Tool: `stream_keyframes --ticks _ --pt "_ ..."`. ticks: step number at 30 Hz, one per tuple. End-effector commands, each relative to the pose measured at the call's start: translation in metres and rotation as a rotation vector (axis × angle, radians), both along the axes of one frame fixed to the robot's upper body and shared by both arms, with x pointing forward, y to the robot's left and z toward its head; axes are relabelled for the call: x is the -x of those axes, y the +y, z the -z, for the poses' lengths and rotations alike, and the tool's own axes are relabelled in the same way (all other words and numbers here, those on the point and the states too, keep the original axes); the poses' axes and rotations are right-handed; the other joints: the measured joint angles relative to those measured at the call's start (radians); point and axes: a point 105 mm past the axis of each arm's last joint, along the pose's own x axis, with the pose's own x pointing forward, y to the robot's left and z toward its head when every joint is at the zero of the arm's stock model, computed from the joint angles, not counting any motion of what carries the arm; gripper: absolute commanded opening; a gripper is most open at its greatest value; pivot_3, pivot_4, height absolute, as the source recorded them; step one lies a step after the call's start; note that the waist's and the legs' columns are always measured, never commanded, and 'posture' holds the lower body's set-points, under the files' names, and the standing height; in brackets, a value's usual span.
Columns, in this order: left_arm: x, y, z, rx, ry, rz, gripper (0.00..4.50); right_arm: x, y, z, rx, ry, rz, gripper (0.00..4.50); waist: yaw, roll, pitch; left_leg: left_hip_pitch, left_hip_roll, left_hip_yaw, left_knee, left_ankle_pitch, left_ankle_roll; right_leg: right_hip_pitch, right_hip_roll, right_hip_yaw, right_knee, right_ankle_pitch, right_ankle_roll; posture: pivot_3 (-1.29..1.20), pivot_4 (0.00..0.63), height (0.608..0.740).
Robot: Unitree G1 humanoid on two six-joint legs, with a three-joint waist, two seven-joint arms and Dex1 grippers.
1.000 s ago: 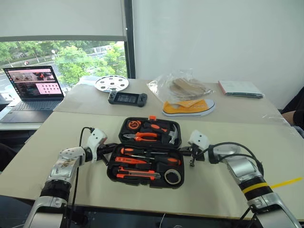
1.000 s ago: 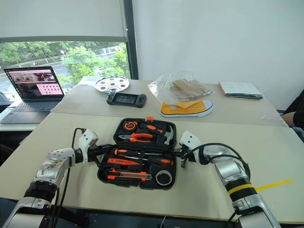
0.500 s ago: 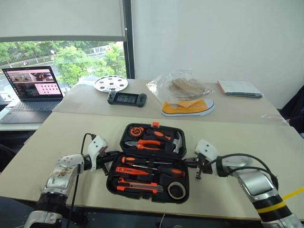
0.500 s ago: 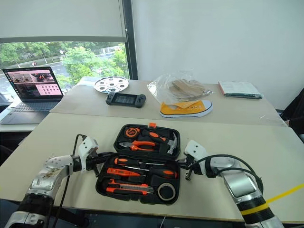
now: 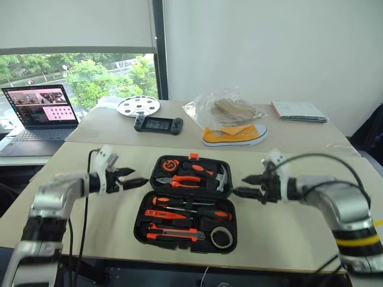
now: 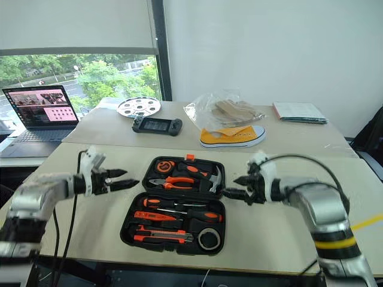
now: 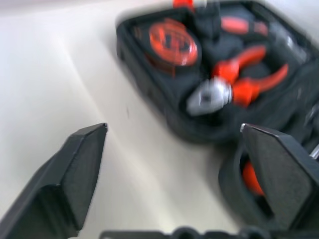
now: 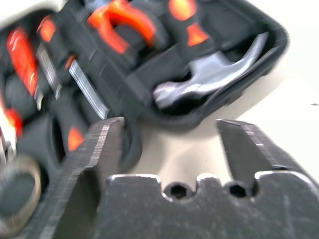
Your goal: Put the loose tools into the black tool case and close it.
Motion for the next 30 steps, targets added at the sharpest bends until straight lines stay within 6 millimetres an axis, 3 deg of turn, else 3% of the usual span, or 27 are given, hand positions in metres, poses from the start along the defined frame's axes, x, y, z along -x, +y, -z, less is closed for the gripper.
stream_keyframes --ticks 1,10,17,18,20,27,30 --pt "-0.011 -0.008 0.004 0.012 0.091 -0.081 4.50 -0.013 -0.003 0.006 0.024 0.125 0.120 4.47 -0.001 0.000 0.000 0.000 0.000 0.000 0.000 0.000 0.000 0.000 0.000 0.000 0.000 0.000 0.000 0.00 0.150 0.740" --pt "-0.016 -0.017 0.016 -0.047 0.133 -0.114 4.50 -0.030 0.001 0.026 0.115 0.200 0.201 4.47 -0.008 0.000 0.000 -0.014 -0.005 0.000 -0.003 0.001 -0.001 -0.016 0.000 -0.004 0.003 0.000 0.001 0.00 0.150 0.740" --pt "-0.015 -0.019 0.024 -0.055 0.159 -0.118 4.50 -0.038 -0.004 0.041 0.144 0.241 0.259 4.47 -0.009 0.000 0.000 -0.014 -0.006 0.000 -0.001 0.001 -0.002 -0.015 -0.001 -0.004 0.002 0.000 0.001 0.00 0.150 0.740" --pt "-0.016 -0.019 0.026 -0.060 0.161 -0.122 4.24 -0.039 -0.005 0.043 0.153 0.248 0.272 3.96 -0.009 0.000 0.000 -0.013 -0.006 0.000 -0.001 0.001 -0.002 -0.015 -0.001 -0.003 0.002 0.000 0.001 0.00 0.150 0.740" --pt "-0.017 -0.018 0.027 -0.061 0.163 -0.127 3.77 -0.040 -0.008 0.045 0.173 0.257 0.284 3.42 -0.008 0.000 0.000 -0.011 -0.006 0.000 -0.001 0.002 -0.003 -0.014 -0.002 -0.002 0.003 0.000 0.001 0.00 0.150 0.740" --pt "-0.022 -0.022 0.023 0.012 0.159 -0.145 0.89 -0.041 -0.003 0.042 0.153 0.265 0.282 0.95 -0.008 0.000 0.000 0.002 -0.005 -0.002 -0.001 0.004 -0.003 0.001 -0.004 0.000 0.003 0.000 0.001 0.00 0.150 0.740" --pt "-0.023 -0.023 0.020 0.041 0.145 -0.149 0.00 -0.043 -0.001 0.039 0.134 0.249 0.284 0.04 -0.008 0.000 0.000 0.003 -0.006 -0.002 -0.001 0.005 -0.002 0.003 -0.006 0.001 0.003 0.001 0.002 0.00 0.150 0.740"
